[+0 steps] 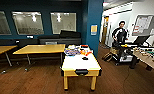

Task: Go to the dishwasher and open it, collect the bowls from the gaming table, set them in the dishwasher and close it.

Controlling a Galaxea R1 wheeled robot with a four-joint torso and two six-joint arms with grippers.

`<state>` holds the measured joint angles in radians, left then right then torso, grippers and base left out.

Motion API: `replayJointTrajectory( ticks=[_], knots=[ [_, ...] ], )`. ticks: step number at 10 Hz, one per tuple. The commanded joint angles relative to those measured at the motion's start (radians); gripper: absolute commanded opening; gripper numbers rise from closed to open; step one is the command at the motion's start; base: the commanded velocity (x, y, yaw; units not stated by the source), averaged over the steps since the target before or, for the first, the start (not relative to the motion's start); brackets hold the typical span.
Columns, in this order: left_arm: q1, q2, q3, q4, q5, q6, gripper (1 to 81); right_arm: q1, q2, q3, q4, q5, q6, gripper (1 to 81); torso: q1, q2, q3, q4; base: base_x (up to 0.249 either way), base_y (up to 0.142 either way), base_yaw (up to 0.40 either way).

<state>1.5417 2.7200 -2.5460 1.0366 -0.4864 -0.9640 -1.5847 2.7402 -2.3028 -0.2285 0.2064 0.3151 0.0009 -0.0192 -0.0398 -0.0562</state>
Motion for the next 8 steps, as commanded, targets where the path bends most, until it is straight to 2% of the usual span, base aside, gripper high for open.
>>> replayJointTrajectory(
  ticks=[1,5,8],
  knots=[
    [-0.042,-0.023,-0.005,0.013,0.019,0.008,1.0,0.039,-0.012,0.013,-0.022,-0.036,-0.004,1.0,0.0,0.0,0.0,0.0,0.0,0.0,-0.353],
    [-0.044,-0.008,-0.029,0.013,0.019,0.008,1.0,0.039,-0.011,0.01,-0.022,-0.036,-0.004,1.0,0.0,0.0,0.0,0.0,0.0,0.0,-0.354],
    [-0.044,0.029,-0.1,0.014,0.012,0.007,1.0,0.034,-0.008,0.01,-0.023,-0.036,-0.008,1.0,0.0,0.0,0.0,0.0,0.0,0.0,-0.356]
  ],
)
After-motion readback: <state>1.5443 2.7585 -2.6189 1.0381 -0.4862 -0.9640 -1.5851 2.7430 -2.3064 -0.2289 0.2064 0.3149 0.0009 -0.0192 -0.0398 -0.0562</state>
